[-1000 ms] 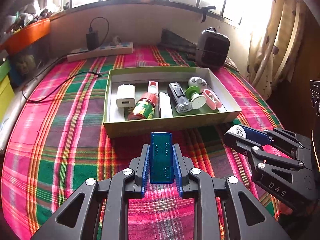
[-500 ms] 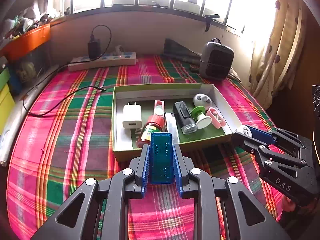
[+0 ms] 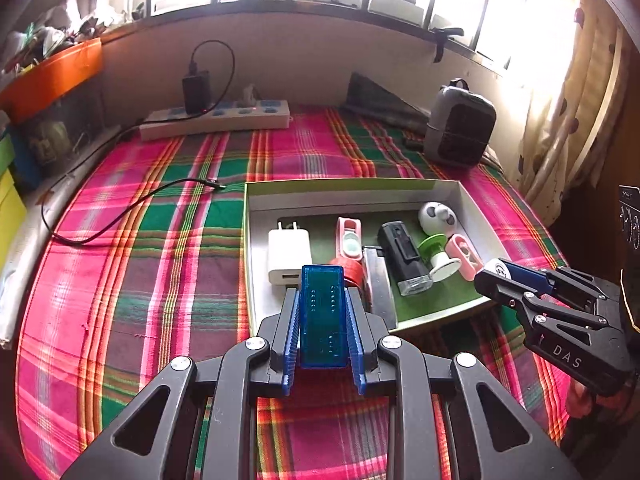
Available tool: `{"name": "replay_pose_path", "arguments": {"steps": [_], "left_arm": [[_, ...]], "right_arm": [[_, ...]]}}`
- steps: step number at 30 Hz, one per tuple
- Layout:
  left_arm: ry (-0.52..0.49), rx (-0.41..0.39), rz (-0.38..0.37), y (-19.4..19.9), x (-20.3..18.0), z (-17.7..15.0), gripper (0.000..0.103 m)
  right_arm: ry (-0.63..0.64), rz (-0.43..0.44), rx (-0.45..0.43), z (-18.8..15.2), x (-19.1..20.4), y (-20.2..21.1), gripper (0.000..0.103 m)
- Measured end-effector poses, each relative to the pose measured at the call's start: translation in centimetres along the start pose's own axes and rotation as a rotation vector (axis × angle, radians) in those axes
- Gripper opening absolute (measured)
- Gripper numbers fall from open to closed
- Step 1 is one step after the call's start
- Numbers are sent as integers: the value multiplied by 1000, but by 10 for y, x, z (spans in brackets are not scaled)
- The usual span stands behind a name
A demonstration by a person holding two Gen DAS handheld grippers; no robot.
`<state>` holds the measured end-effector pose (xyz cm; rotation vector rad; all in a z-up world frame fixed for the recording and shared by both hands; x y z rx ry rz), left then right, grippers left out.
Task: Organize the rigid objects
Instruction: 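Lower both items into the tray and open both tools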
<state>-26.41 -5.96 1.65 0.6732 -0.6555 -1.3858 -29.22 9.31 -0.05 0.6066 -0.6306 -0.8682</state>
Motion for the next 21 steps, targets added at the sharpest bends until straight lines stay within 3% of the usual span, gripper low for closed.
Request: {"name": "replay_pose_path", "arguments": {"steps": [21], "left_arm": [[17,48,-1,-32,3,2,21]], "right_arm": [[-5,-22,49,-1,-12,-27,29]]}}
Point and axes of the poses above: each gripper's, at about its wrist camera, not at the fingertips, and y roughly against the way its jaws point, x to its left, z to its top, the point moved 5 cm from there along -y, roughly the way its jaws point, and after that the axes turned 11 degrees about z, right-handed, at the moved point
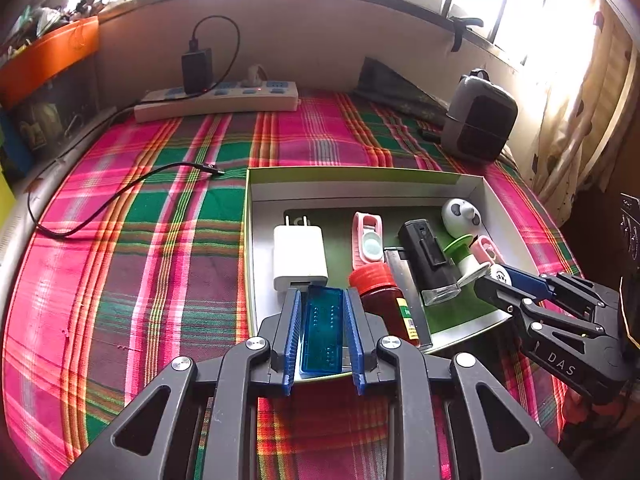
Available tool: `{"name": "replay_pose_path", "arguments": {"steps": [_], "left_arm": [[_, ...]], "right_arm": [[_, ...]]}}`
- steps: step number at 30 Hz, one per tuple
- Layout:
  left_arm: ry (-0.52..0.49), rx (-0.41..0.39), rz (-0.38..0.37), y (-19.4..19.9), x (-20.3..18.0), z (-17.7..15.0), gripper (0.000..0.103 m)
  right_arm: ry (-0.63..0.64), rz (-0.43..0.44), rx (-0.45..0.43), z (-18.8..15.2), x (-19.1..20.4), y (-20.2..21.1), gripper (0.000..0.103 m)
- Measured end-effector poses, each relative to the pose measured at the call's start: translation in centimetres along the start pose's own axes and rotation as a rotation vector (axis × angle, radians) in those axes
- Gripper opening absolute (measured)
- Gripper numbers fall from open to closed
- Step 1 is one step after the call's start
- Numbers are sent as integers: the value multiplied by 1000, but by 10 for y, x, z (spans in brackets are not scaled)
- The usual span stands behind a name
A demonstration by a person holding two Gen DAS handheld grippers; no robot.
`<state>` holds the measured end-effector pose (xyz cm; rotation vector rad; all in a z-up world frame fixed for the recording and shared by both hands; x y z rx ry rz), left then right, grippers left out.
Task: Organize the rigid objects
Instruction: 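Lower both items into the tray and open both tools, then withdraw both open tools away from the tray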
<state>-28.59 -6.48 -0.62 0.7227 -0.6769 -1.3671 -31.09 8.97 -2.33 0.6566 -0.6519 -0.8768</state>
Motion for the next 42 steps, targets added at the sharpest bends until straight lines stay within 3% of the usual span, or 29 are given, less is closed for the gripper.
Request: {"name": "replay_pose_path", "arguments": {"steps": [21,26,28,37,42], "left_arm": [[-6,15,-3,1,-4,-7,22],[-6,12,6,7,-5,-11,24],[-2,5,10,11,-6,-14,25],[-17,-45,103,34,-7,-25,28],[-18,-49,108,42,-11,-37,28]], "right_arm": [[-15,-14,-20,-2,-1,3,32],[-19,-9,-36,-4,2,9,48],[-17,-7,-43,-6,4,12,48],[-6,-21,-76,-14,17,31,48],[-4,-35,-89,-22,24,41,48]]}}
Point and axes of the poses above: each gripper's, at about its wrist camera, not at the fingertips, and y roughly against the way its jaws point, x to its left, z to its top, the point moved 5 cm from there along -y, roughly the way its jaws point, and after that the axes turned 11 degrees about z, right-handed, at the moved point
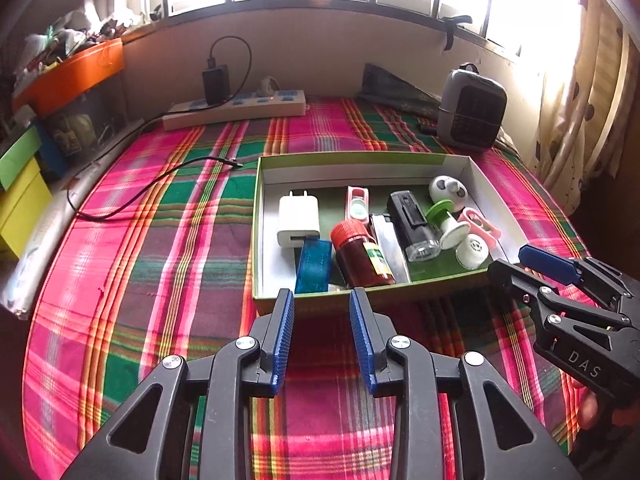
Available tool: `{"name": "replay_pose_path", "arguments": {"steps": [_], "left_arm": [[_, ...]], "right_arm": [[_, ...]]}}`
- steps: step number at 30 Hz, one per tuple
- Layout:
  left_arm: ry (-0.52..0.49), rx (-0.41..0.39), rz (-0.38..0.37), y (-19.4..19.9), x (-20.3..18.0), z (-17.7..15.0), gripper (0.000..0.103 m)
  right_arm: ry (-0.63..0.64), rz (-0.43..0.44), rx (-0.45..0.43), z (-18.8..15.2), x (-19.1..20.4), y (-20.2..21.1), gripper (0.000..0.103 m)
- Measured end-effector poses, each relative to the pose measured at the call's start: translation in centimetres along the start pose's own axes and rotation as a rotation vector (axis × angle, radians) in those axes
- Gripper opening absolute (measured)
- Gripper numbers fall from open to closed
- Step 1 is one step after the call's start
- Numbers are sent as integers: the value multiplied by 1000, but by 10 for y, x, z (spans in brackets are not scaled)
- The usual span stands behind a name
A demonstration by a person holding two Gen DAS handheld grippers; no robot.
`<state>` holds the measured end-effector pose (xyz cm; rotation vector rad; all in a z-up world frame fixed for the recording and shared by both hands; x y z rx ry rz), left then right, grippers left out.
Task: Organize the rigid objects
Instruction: 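Withdraw both open tools away from the tray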
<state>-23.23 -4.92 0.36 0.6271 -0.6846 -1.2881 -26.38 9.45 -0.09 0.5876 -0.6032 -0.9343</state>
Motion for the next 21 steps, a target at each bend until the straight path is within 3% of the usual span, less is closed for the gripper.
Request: {"name": "replay_pose_path", "arguments": {"steps": [11,21], "left_arm": [[8,43,35,1,-4,-38,29],[4,57,65,-1,-6,-53,31]], "right_arm": [[-2,-38,46,-30,9,3,48],[-30,-75,84,-49,6,2,48]]}}
Point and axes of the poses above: each gripper's, at about its wrist camera, not at the fingertips, and y roughly against the way its jaws point, x to its left, z to its top, the point moved 5 cm from there along -y, roughly the way its jaws point, and after that the axes turned 11 degrees about z, right-handed, at the moved point
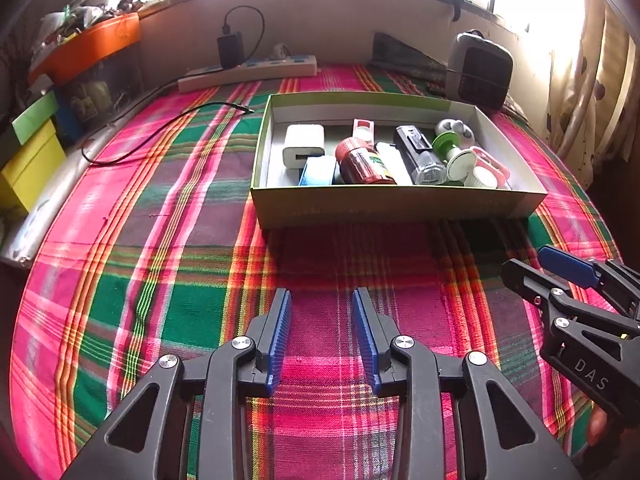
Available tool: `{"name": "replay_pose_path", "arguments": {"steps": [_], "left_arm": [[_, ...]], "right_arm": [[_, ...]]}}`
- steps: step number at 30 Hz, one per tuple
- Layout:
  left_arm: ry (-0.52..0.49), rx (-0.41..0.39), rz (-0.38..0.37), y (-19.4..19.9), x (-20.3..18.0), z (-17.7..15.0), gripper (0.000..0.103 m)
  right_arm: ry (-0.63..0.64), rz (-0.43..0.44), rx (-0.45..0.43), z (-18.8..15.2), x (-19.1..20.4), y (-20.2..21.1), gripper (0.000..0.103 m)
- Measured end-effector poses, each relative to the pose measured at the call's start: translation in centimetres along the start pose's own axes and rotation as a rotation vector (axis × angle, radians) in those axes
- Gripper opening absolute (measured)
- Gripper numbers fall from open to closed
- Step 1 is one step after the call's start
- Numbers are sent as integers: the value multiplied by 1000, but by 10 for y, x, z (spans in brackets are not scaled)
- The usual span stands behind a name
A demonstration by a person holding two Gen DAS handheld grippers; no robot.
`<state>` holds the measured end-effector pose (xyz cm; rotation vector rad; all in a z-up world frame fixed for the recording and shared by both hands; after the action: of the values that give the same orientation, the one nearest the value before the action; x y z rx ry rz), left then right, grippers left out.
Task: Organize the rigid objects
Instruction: 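Withdraw both open tools away from the tray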
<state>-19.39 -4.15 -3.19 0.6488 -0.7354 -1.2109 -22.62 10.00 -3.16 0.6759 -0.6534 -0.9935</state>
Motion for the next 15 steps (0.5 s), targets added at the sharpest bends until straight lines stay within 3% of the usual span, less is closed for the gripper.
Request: {"name": "replay_pose_path", "arguments": {"steps": [6,9,15], "left_arm": [[-4,-11,12,1,-4,-2,34],[-2,-20,16,1,-5,-3,36],[-13,-27,22,1,-7,-3,40]], "right_arm": [[-8,-36,21,-6,-7,-3,50],[-8,-49,21,-7,-8,-3,57],[-11,-61,10,-7,-12,-3,61]]}}
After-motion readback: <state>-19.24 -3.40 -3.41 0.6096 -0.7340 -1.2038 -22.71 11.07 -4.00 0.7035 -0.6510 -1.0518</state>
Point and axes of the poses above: each gripper's, at about its wrist camera, not at the fingertips, and y roughly against the way its jaws point, x to its left, z to its top, the point moved 5 cm from there along -y, roughly the way its jaws point, and after that the axes turned 11 degrees about z, right-handed, at the moved point
